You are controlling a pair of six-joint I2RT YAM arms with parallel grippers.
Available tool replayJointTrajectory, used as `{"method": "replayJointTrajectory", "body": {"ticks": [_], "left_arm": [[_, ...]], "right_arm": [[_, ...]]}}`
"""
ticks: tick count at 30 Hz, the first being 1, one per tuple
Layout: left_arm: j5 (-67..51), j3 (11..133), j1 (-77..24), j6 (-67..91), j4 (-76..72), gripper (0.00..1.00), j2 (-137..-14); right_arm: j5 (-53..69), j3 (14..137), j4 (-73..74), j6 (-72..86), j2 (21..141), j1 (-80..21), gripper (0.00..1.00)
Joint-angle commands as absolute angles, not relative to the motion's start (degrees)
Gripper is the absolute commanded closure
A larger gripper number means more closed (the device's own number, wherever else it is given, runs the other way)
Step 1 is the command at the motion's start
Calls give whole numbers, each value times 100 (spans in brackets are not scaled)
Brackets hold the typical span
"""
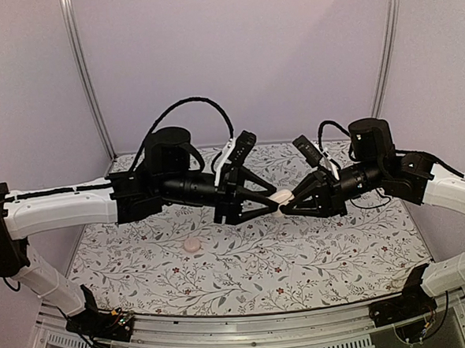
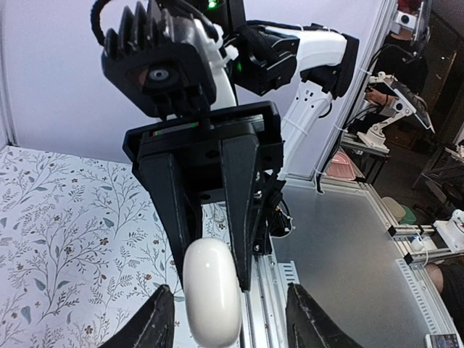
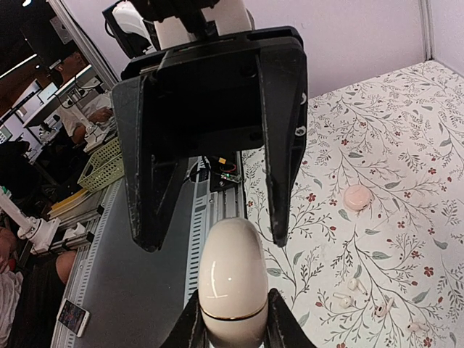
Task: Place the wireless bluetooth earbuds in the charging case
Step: Pass from the left arm to the right, then open the charging case.
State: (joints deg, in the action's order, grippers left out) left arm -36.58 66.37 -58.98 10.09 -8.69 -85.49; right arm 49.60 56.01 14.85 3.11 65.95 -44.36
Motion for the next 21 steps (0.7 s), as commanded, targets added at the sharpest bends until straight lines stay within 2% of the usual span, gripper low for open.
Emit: {"method": "replayJointTrajectory", "body": {"ticks": [1, 21], "left_arm": [[-3520, 6662, -5847, 990, -809, 49, -8484], [-2780, 6860, -5728, 988, -483, 53, -8518]], "right_arm": [[4928, 5572, 1400, 230, 6519, -4447, 79], [4996, 5607, 1549, -137, 6512, -4553, 82]]}}
